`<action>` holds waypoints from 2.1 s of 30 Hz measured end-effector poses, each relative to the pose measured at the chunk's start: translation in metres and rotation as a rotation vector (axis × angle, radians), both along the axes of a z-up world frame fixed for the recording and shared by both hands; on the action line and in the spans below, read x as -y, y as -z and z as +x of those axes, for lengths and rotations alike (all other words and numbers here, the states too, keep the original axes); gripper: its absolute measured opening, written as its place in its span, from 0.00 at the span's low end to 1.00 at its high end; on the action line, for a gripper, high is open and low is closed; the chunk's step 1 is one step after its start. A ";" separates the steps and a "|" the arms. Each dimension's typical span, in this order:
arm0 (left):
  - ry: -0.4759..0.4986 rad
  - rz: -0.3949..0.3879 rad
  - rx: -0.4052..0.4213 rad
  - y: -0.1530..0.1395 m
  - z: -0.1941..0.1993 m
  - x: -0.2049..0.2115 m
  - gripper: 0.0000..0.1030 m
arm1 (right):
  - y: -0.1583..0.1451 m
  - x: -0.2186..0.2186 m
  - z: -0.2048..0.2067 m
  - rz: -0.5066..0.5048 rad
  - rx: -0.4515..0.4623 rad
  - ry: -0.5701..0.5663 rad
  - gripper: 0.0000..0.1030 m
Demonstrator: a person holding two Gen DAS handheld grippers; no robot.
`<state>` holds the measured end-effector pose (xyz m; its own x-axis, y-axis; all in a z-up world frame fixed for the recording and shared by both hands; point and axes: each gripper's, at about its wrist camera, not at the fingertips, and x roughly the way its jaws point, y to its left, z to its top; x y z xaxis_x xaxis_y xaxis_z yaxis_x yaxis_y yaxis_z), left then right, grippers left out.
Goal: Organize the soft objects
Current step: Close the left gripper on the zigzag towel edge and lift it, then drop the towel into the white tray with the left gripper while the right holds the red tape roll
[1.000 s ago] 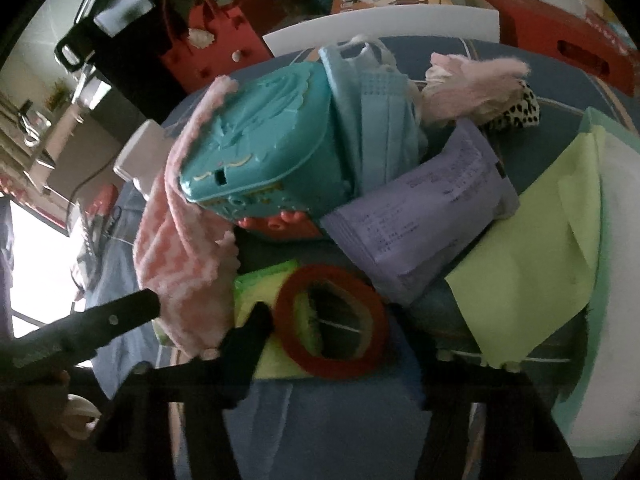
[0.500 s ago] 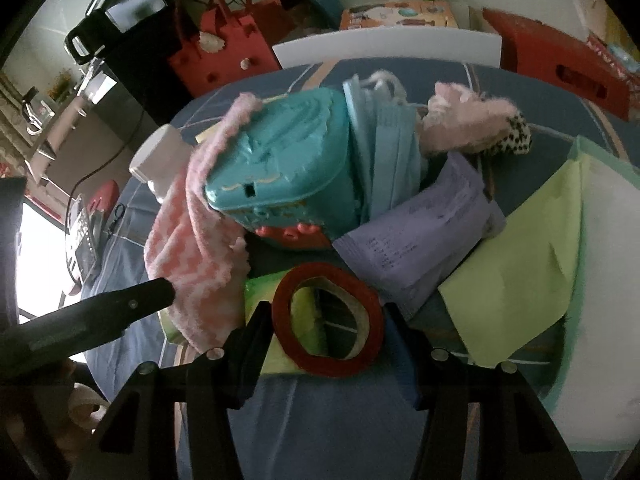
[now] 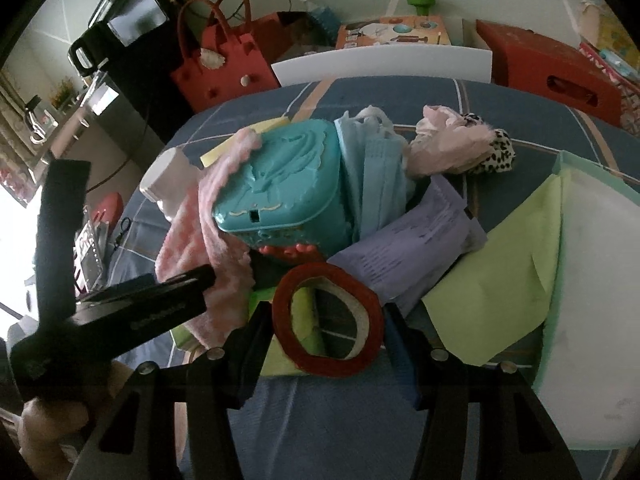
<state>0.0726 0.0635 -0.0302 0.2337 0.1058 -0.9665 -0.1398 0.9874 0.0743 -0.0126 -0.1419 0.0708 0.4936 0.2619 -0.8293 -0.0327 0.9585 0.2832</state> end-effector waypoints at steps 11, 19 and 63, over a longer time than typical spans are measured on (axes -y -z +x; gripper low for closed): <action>0.056 -0.078 0.069 0.007 0.002 0.014 0.28 | -0.005 0.005 -0.003 0.015 0.013 0.017 0.56; 0.030 -0.149 0.112 0.008 -0.019 -0.005 0.16 | -0.010 0.010 -0.006 0.021 0.024 0.027 0.56; 0.438 -0.334 0.533 -0.133 -0.050 0.122 0.15 | -0.072 0.171 -0.064 -0.071 0.161 0.595 0.56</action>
<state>0.0221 -0.0583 0.1024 0.6306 -0.3820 -0.6755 0.3360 0.9190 -0.2060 -0.0764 -0.3125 0.1427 0.6585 -0.1497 -0.7376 0.4762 0.8418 0.2543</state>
